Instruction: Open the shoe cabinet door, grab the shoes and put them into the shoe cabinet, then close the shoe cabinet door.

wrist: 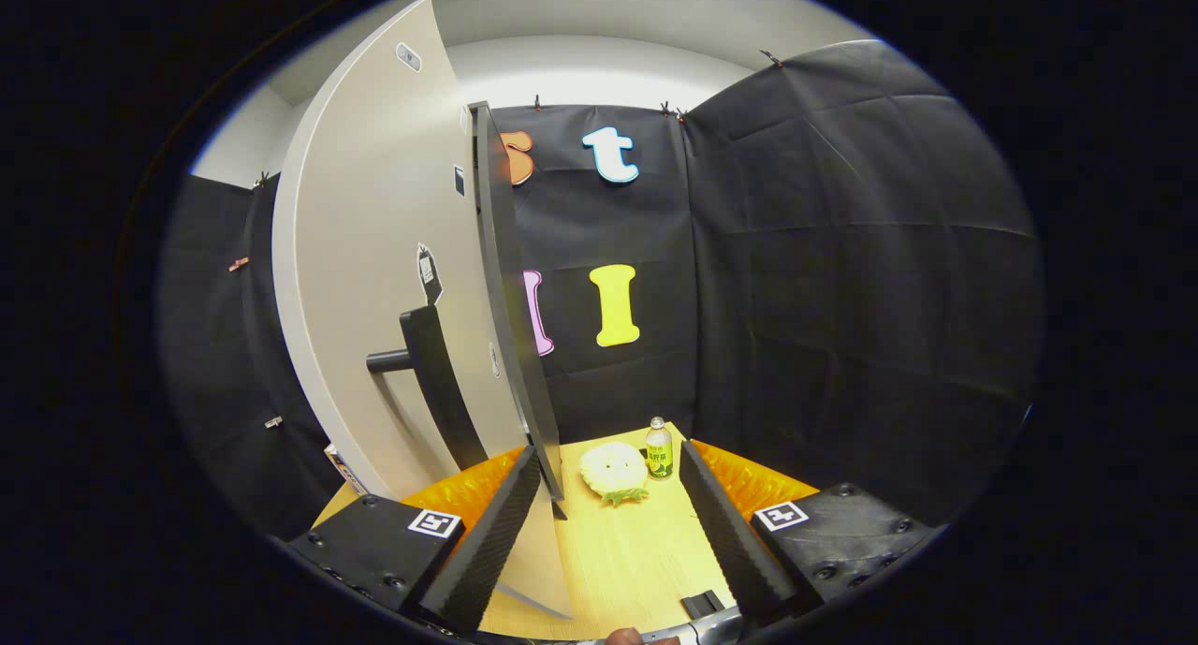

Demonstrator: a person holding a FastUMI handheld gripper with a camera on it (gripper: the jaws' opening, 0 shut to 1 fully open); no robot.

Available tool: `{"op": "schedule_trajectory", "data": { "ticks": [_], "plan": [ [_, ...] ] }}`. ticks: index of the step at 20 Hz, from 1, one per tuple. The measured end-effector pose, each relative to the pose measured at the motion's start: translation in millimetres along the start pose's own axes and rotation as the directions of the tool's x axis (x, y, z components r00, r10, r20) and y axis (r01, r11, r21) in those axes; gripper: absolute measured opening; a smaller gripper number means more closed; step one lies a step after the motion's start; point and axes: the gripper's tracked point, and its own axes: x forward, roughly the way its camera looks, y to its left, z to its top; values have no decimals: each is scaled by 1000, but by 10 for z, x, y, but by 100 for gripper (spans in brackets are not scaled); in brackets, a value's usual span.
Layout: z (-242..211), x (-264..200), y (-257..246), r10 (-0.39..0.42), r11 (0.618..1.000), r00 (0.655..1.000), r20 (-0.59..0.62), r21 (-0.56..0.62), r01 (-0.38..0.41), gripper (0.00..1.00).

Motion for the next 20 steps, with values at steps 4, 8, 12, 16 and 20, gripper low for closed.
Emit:
{"op": "schedule_trajectory", "data": {
  "ticks": [4, 8, 12, 16, 20],
  "plan": [
    [-42, -58, 291, 31, 1000, 999, -11, -5, -31, 98],
    [-134, -114, 773, 49, 999, 998, -27, -4, -49, 98],
    [-222, -113, 1439, 84, 996, 996, -33, -23, -85, 98],
    [-342, 74, 2108, 165, 986, 985, -55, -15, -166, 98],
    [-509, 106, 2564, 246, 969, 963, -111, 0, -247, 98]
  ]
}}
